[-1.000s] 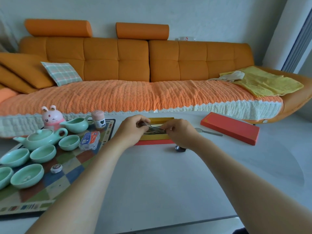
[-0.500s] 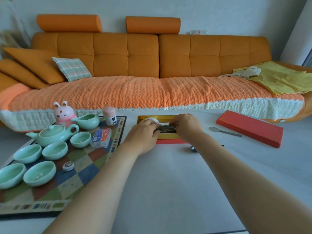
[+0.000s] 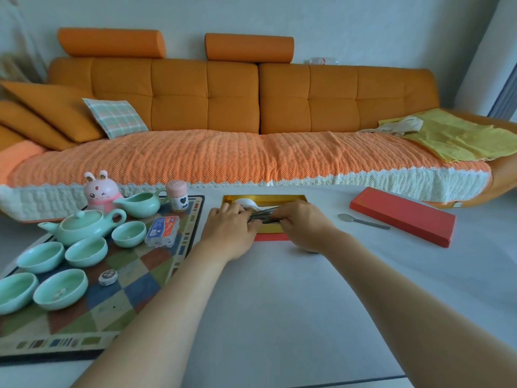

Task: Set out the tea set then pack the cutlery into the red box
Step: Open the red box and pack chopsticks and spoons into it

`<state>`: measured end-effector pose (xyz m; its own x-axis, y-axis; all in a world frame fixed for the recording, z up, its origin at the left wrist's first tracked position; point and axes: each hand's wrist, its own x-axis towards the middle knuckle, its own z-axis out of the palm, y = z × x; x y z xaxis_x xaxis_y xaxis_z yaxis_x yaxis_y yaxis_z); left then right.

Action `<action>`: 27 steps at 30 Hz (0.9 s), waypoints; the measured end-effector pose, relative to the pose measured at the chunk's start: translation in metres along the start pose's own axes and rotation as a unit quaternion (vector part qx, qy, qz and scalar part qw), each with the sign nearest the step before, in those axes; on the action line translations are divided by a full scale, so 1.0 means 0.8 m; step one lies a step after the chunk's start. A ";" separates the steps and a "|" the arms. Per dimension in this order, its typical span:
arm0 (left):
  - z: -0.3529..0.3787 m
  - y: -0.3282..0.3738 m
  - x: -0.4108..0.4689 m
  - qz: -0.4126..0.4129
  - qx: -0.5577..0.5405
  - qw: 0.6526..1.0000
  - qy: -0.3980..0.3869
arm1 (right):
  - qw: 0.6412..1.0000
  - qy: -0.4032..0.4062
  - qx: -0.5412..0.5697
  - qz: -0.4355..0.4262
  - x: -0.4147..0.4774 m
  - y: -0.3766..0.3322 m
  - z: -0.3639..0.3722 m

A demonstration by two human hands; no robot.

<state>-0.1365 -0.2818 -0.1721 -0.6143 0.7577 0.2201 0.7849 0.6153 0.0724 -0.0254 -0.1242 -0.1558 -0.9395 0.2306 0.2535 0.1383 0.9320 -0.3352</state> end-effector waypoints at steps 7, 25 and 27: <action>-0.009 0.033 -0.005 0.071 -0.038 0.994 0.071 | 0.996 0.079 0.030 0.016 -0.027 0.011 -0.033; 0.007 0.120 -0.027 0.179 -0.135 0.975 -0.005 | 0.989 -0.068 -0.102 0.077 -0.102 0.056 -0.049; 0.007 0.118 -0.028 0.168 -0.128 0.977 0.012 | 0.992 -0.068 -0.085 0.067 -0.097 0.051 -0.045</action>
<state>-0.0495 -0.2396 -0.1753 -0.3187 0.9004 0.2963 0.9385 0.2558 0.2321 0.0647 -0.0936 -0.1564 -0.9409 0.3272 0.0879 0.3057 0.9317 -0.1962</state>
